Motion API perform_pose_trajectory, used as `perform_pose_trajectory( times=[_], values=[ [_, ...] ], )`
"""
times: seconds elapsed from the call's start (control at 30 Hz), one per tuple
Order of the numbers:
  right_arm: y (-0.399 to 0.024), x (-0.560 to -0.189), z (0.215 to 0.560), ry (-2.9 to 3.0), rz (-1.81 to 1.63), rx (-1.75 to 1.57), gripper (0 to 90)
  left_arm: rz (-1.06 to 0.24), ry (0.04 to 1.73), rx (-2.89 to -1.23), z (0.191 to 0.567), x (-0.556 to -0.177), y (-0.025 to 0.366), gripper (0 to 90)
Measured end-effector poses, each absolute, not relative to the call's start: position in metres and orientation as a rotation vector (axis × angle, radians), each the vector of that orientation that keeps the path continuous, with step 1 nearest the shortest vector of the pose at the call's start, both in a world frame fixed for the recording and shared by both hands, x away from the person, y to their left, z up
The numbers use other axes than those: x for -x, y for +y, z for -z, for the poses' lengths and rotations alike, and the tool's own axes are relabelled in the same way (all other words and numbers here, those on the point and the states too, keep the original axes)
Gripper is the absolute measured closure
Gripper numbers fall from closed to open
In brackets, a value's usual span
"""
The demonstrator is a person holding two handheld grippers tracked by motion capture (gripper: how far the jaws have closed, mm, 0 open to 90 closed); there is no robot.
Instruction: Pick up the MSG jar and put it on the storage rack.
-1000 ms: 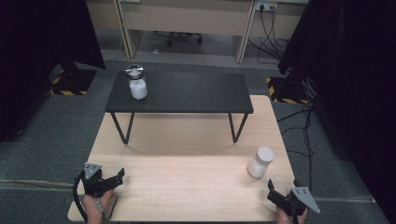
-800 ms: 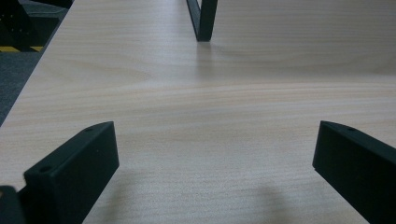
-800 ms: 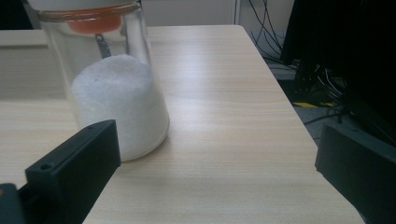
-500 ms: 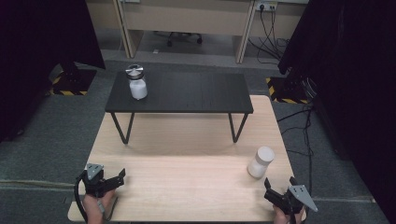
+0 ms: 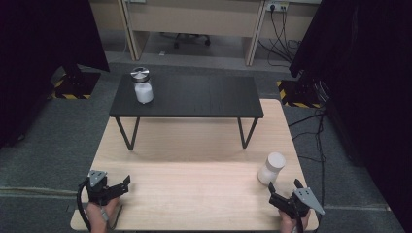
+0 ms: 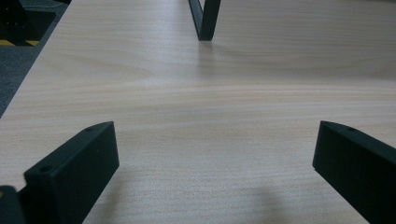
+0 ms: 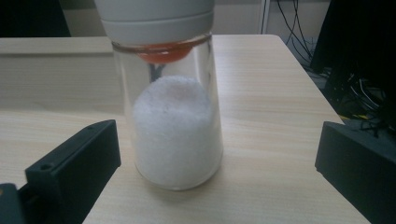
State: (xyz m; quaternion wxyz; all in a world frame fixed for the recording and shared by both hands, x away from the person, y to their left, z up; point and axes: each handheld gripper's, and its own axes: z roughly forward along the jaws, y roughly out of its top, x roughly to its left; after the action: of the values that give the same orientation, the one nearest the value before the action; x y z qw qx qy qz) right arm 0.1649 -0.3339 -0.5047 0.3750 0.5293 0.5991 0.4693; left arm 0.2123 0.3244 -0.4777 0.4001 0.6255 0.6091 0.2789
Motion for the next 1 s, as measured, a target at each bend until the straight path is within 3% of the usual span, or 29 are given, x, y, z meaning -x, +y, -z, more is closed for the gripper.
perform_pose_trajectory(
  times=[1.0],
  values=[
    [-0.315, -0.198, 0.501, 1.547, -1.231, -1.304, 0.3, -0.708, 1.542, -1.589, 0.477, -0.213, 0.323, 0.0]
  ],
)
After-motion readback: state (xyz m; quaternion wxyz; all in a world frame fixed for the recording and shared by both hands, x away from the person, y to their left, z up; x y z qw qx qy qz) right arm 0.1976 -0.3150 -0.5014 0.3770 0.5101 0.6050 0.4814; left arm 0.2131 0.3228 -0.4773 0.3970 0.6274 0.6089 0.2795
